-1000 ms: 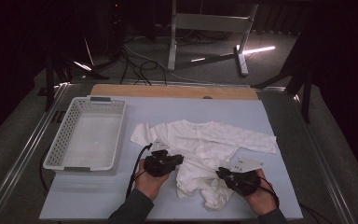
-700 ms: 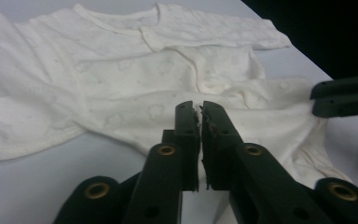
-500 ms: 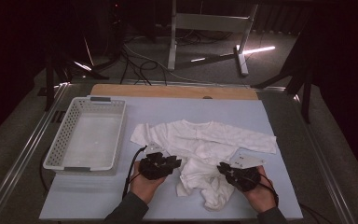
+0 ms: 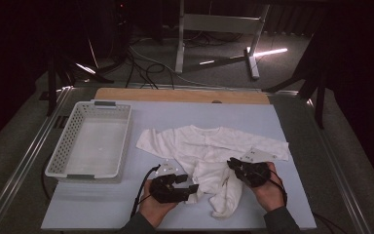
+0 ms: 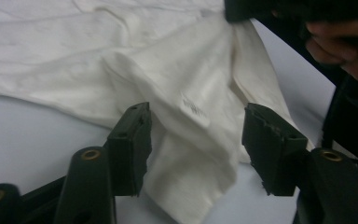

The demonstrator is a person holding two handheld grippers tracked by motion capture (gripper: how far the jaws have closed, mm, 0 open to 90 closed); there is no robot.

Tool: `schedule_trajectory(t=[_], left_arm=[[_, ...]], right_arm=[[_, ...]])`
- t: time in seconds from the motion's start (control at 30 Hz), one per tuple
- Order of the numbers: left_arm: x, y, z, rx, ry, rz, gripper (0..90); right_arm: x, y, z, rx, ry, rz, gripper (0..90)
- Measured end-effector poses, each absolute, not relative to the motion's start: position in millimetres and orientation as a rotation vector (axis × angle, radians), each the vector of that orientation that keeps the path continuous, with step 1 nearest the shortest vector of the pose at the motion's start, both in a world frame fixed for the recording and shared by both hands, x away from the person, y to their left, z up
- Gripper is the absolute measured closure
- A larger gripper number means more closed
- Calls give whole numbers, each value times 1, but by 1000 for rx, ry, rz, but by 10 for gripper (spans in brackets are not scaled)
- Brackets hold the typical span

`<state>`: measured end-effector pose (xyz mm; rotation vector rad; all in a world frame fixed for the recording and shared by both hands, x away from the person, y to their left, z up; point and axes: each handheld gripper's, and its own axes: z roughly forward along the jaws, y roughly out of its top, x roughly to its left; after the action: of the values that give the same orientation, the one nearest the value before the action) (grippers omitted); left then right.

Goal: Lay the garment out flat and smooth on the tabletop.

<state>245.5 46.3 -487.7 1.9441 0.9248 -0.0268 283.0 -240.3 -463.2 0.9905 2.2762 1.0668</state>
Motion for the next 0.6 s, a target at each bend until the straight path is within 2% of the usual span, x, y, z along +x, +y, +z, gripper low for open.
schedule_trajectory(t=[0.17,0.23,0.27,0.3,0.33,0.4,0.5,0.57,0.6], left_arm=[[241,30,-495,1988,898,-41,378],[242,24,-496,2017,884,-19,400],[244,22,-496,2034,873,-15,501],[246,22,-495,2032,867,-40,643],[248,22,-494,2022,861,-56,723],[250,25,-487,2005,830,-56,827],[254,34,-472,1932,777,-89,858],[254,34,-472,1932,777,-89,858],[264,47,-464,1873,811,-99,857]], right_arm=[[290,-243,-462,1027,2243,1089,800],[292,-243,-462,1032,2239,1092,800],[292,-243,-462,1034,2244,1088,799],[293,-242,-462,1028,2246,1086,799],[293,-242,-462,1025,2247,1086,799],[293,-242,-462,1023,2246,1087,797],[293,-243,-463,1028,2248,1092,791],[293,-243,-464,1024,2251,1095,791],[293,-243,-464,1020,2250,1099,778]])
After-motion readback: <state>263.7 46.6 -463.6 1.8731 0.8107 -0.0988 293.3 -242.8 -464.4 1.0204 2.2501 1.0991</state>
